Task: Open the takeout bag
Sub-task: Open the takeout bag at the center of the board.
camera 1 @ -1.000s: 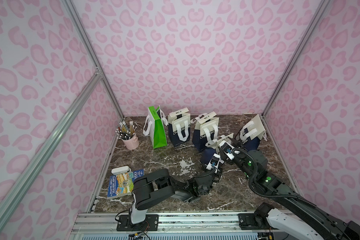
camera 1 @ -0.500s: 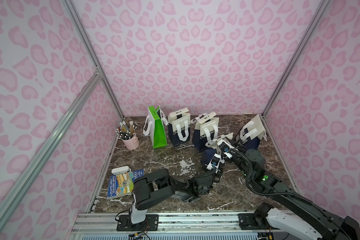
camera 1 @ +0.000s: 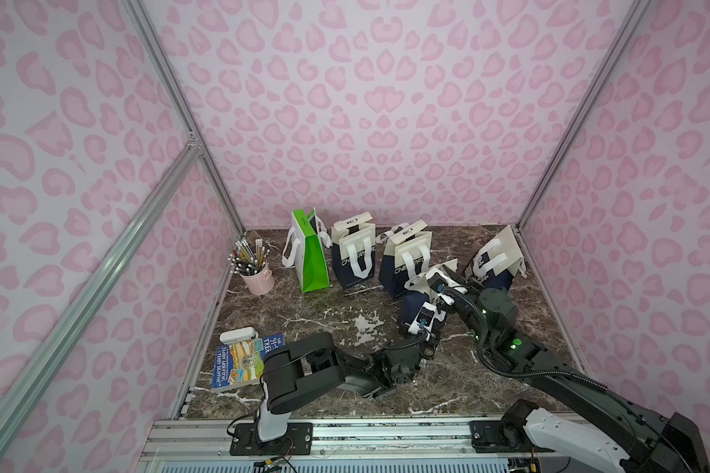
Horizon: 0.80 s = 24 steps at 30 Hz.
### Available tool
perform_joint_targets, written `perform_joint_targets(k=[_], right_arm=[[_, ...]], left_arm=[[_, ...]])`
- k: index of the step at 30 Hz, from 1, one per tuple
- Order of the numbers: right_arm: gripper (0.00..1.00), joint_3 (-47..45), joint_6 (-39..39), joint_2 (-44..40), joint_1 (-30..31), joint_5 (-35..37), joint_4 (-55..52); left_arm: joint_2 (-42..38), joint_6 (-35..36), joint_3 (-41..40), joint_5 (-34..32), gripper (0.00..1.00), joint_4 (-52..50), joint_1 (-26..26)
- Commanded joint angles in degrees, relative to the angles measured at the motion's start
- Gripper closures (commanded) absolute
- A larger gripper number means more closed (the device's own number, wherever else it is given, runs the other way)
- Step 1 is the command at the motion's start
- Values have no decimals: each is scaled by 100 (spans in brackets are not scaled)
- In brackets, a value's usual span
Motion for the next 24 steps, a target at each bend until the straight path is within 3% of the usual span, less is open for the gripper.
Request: perform_joint_targets(k=[1,24], right_arm=[[72,165,-24,90,-33,146,318],[78,500,-101,709,-794,-650,-299]], left_arm=[[25,83,47,85,95,-109,-10],[8,55,9,-3,95,-79,-10]])
